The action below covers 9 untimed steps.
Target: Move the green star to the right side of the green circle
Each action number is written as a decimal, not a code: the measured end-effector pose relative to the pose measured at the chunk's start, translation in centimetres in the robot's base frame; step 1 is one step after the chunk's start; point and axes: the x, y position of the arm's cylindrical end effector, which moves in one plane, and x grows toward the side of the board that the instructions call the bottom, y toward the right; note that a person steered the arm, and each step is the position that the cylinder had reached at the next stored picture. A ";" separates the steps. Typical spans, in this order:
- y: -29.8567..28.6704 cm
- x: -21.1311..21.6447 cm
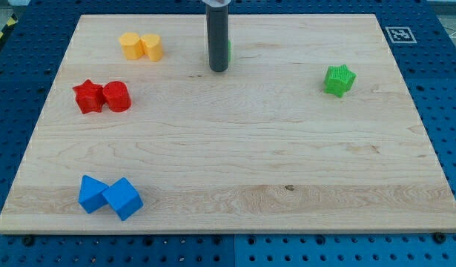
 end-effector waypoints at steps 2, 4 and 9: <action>0.7 6.0; 11.1 8.7; 20.9 6.2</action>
